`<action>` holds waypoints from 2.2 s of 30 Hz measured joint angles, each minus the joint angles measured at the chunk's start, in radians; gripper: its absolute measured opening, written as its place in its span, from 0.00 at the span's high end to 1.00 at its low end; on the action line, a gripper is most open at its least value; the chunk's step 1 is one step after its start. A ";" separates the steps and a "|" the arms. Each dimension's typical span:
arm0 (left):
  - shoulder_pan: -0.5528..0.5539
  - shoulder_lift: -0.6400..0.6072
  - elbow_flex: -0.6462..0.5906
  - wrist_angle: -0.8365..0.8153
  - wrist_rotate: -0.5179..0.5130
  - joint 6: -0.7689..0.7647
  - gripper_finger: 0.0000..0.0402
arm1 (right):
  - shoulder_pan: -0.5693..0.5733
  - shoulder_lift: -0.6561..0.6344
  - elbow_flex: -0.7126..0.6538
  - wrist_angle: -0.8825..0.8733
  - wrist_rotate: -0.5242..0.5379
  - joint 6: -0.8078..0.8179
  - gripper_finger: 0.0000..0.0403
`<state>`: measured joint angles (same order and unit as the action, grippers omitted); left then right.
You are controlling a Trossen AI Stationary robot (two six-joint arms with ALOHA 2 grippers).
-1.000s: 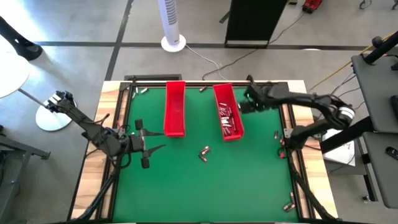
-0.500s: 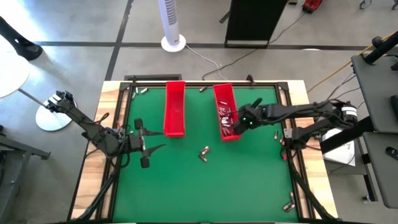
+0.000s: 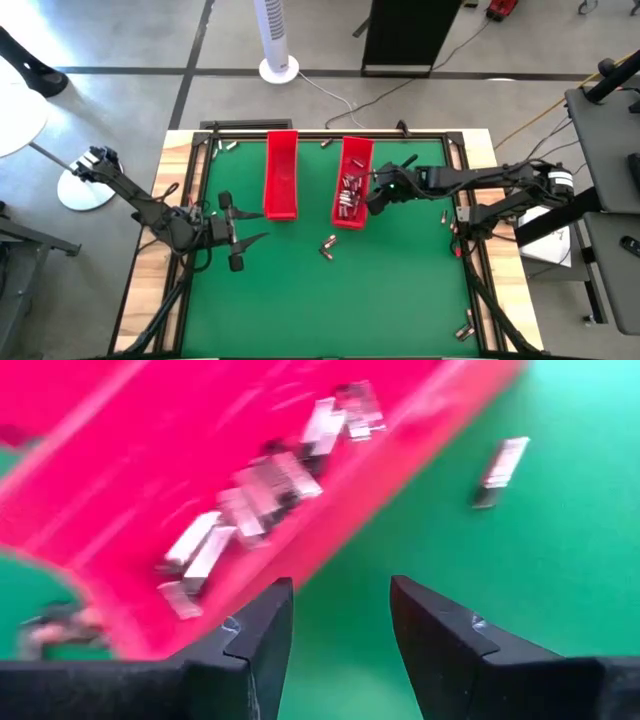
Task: Sort batteries
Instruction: Put the silver battery into the right red bin
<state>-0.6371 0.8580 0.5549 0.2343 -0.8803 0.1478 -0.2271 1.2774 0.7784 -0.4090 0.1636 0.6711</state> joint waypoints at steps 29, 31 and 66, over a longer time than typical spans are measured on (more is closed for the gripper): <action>0.039 0.221 0.150 -0.003 0.000 0.043 0.55 | -0.264 0.211 0.077 0.153 0.146 -0.138 0.50; 0.039 0.235 0.168 -0.021 0.000 0.042 0.55 | -0.299 0.225 0.094 0.157 0.119 -0.149 0.51; 0.601 0.685 0.467 -0.474 0.442 -0.272 0.55 | -0.260 0.158 0.103 0.051 0.099 -0.260 0.49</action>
<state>-0.0362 1.5429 1.0223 -0.2393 -0.4382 -0.1245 -0.4875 1.4350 0.8812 -0.3584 0.2630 0.4110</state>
